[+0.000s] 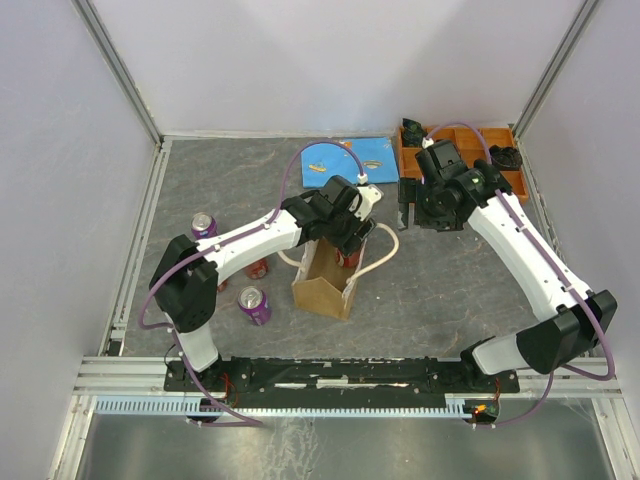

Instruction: Place the beverage into the canvas bag

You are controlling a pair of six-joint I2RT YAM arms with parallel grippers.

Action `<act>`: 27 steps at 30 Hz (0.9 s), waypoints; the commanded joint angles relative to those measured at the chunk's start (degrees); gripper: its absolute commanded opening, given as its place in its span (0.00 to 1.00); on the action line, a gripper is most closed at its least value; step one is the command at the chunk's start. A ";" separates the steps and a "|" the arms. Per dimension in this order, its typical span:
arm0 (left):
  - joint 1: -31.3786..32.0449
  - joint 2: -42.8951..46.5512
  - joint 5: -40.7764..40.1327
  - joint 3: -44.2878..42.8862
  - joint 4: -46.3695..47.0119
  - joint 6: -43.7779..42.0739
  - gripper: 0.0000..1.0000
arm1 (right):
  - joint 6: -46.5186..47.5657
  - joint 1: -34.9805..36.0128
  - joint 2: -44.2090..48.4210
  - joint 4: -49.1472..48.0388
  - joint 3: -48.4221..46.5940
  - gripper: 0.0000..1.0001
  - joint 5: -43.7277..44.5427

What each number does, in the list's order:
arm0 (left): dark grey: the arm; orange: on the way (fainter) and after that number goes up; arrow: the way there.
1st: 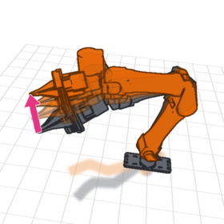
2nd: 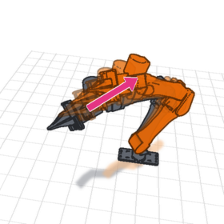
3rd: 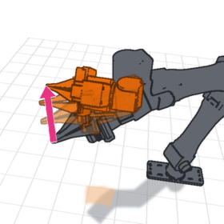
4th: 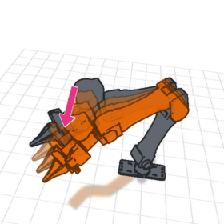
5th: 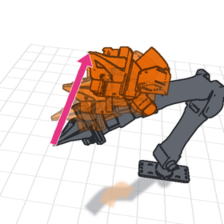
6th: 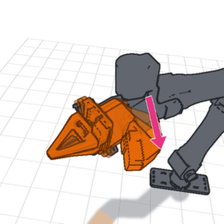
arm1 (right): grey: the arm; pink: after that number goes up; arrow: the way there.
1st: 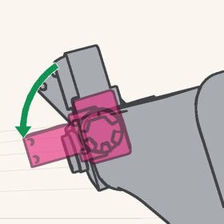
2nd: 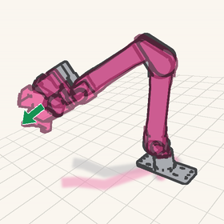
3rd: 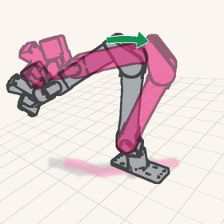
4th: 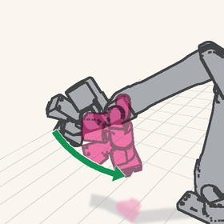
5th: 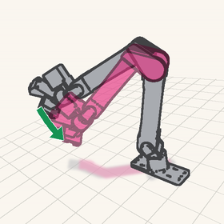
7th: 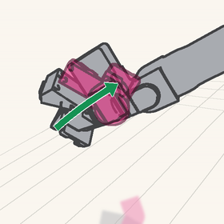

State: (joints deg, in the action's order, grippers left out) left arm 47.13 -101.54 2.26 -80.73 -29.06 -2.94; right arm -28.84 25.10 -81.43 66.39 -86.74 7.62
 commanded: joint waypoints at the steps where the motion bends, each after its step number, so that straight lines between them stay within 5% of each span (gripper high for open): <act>1: 0.28 1.83 -1.39 -2.11 9.43 2.80 0.03 | 0.09 -0.17 -0.12 -1.61 -0.63 0.92 -0.32; 22: 0.28 1.40 -0.26 6.02 16.52 7.64 0.11 | 0.06 -0.18 0.30 -1.23 -0.06 0.92 -0.63; 27: 0.33 2.30 0.00 5.33 15.50 7.04 0.44 | -0.16 -0.14 0.49 -1.59 0.44 0.92 -1.24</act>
State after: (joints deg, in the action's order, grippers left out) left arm 47.11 -101.62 1.58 -74.78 -16.91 1.96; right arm -28.82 25.10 -81.62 66.39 -86.70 7.40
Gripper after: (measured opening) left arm 0.718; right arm 0.922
